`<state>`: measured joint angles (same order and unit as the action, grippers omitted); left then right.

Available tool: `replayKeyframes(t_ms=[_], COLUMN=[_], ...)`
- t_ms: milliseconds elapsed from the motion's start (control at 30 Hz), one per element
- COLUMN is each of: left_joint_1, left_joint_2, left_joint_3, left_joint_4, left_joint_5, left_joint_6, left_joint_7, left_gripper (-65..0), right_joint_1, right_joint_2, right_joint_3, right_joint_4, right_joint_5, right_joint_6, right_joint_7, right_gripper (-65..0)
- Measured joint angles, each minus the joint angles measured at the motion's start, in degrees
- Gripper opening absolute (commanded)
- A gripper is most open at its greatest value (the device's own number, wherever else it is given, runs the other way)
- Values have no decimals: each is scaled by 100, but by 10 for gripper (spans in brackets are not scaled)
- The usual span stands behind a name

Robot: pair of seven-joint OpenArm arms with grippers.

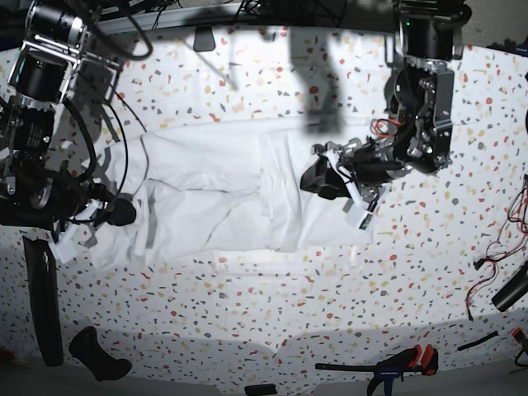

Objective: Fold the T-shirt properly
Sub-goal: 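Grasp the other strip end with the right gripper, then lift the strip end with the right gripper and fold it over the stack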

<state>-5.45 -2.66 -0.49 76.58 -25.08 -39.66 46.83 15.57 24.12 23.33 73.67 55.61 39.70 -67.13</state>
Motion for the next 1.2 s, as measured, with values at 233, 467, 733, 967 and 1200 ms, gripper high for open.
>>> replayKeyframes(t_ms=[233, 467, 733, 967, 1200], left_joint_1=[50, 50, 48, 50, 48], left_joint_2=[81, 203, 223, 236, 236], left_joint_3=[-13, 28, 428, 516, 529], left_joint_4=[7, 11, 22, 22, 22], left_joint_5=[7, 155, 192, 195, 197], left_joint_6=[2, 20, 24, 24, 111], left_joint_7=[-59, -61, -79, -107, -166], left_gripper=[-409, -409, -409, -409, -409], right_joint_1=[13, 57, 643, 632, 527], right_joint_2=[-190, -702, -1838, -2684, -2697], right_joint_3=[-238, -1071, -1250, -1294, -2347], right_joint_4=[599, 605, 605, 608, 616], right_joint_5=[22, 4, -348, -1051, -1097], right_joint_6=[0, 0, 0, 0, 0], right_joint_7=[-2, 17, 13, -4, 24], right_gripper=[-650, -650, -650, -650, -650])
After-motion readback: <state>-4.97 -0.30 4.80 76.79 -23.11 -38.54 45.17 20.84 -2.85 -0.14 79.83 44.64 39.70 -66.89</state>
